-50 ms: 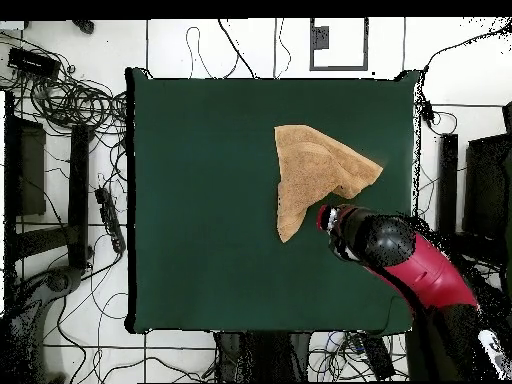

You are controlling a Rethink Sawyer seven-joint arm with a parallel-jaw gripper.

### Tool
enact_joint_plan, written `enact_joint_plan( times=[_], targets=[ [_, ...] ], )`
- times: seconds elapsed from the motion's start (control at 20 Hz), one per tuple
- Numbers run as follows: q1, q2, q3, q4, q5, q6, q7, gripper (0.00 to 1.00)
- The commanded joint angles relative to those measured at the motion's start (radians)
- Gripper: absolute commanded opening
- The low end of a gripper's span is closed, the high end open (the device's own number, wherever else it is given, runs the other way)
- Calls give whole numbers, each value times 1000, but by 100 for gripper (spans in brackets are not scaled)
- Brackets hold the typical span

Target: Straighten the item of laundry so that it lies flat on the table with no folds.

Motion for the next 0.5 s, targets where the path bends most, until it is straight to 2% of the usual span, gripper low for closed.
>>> enact_joint_plan(
  times=[0.05, 0.5],
  targets=[
    [45, 26, 116, 83, 21, -30, 174, 100],
    [45, 7, 145, 104, 19, -29, 154, 100]
  ],
)
